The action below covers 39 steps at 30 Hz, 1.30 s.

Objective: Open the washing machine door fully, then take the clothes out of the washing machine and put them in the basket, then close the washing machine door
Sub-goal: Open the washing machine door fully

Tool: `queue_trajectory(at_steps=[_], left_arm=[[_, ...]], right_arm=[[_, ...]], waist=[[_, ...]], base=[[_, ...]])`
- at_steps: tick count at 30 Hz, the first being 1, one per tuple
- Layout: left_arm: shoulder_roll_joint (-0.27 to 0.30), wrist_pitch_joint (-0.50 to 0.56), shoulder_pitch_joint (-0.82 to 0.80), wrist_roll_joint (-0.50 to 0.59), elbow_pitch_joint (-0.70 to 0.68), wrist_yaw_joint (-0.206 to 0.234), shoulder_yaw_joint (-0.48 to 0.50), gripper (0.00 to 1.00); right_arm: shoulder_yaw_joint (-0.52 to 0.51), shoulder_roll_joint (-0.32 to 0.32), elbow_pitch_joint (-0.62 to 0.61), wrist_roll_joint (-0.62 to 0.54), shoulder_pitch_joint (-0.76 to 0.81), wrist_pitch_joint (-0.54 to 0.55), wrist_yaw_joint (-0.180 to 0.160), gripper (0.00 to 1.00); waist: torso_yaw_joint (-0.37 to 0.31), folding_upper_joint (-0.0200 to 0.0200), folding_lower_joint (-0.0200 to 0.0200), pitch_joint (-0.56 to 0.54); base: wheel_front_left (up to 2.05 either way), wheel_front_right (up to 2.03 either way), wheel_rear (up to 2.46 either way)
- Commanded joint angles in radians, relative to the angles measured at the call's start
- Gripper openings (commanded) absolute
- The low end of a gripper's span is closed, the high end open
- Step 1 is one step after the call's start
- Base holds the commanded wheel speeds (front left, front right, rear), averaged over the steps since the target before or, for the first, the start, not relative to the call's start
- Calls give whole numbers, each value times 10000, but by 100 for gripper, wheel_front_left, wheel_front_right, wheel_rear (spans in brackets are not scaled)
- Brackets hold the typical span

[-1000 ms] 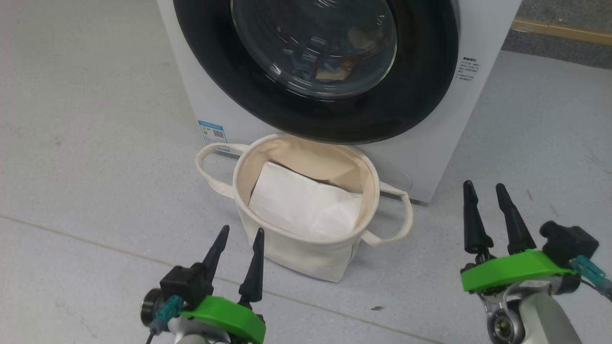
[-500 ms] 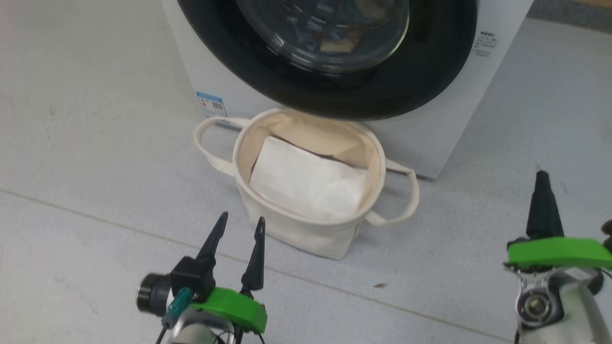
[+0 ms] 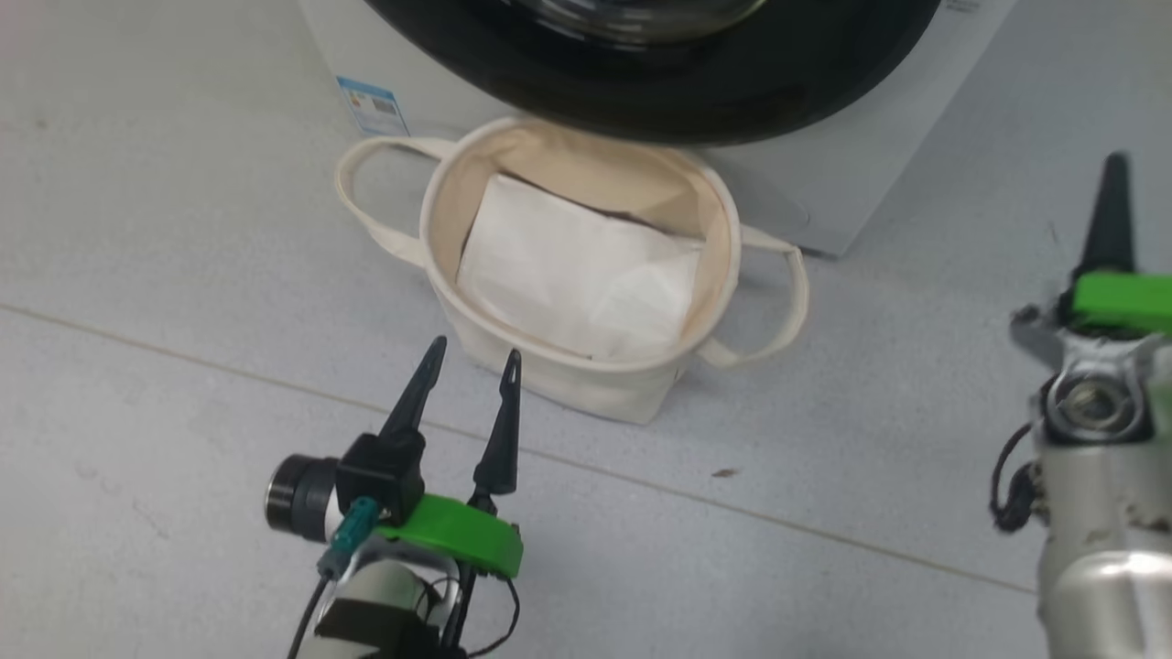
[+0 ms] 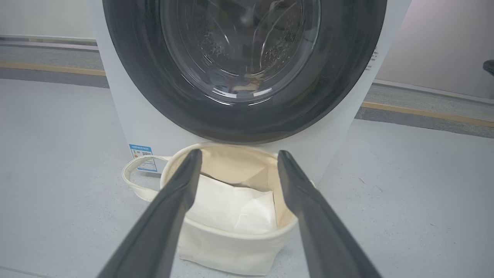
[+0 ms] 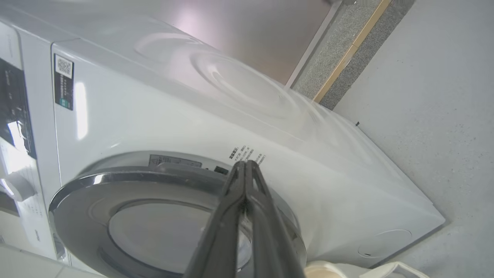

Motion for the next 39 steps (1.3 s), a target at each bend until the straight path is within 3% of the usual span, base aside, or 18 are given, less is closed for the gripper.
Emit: queue_trajectory(at_steps=[1, 19, 39], left_arm=[[97, -47, -258, -114, -346, 65, 248, 100], [94, -47, -1082, -852, -523, 580, -432, 100], [93, -47, -1545, -1449, -519, 690, -1157, 100]], right_arm=[[148, -52, -250, 83, -297, 82, 2, 0], [-245, -883, 841, 2085, -3326, 2044, 2, 0], [668, -1352, 1560, 2036, -5025, 3759, 2, 0]], waist=[[-34, 0, 0, 238], [142, 0, 0, 2017], [470, 0, 0, 2780]], base=[[0, 0, 0], [0, 0, 0], [0, 0, 0]])
